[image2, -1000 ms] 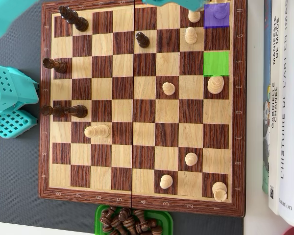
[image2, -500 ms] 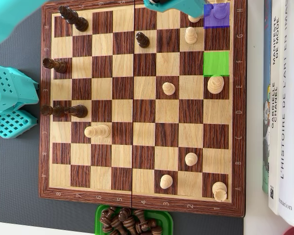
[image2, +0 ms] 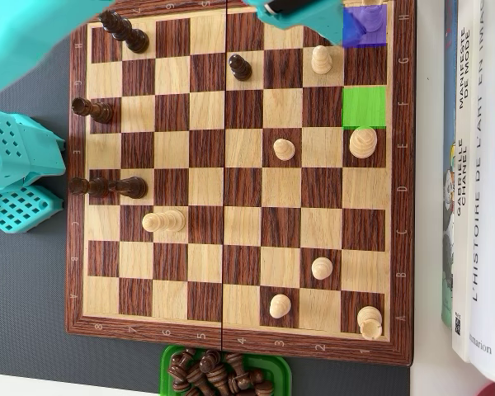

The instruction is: Play chess

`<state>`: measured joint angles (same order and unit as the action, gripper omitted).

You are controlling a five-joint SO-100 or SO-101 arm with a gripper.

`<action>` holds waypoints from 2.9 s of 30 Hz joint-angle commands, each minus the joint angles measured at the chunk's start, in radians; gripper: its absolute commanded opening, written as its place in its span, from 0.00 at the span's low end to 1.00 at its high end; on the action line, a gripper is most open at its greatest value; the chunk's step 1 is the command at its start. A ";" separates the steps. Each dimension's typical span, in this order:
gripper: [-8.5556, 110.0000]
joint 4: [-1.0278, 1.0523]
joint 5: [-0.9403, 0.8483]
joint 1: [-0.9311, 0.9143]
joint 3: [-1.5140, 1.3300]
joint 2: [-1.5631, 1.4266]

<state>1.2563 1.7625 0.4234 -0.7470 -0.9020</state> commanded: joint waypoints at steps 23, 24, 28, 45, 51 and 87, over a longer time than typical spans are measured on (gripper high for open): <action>0.27 -0.012 0.005 -0.037 0.225 0.135; 0.27 -0.012 0.005 -0.037 0.232 0.140; 0.27 -0.012 0.005 -0.037 0.262 0.172; 0.25 -0.012 0.005 -0.057 0.262 0.176; 0.18 -0.012 0.005 -0.060 0.262 0.176; 0.12 -0.014 -0.023 -0.078 0.064 -0.052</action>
<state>1.2563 1.7472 0.3620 -0.6765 -0.8468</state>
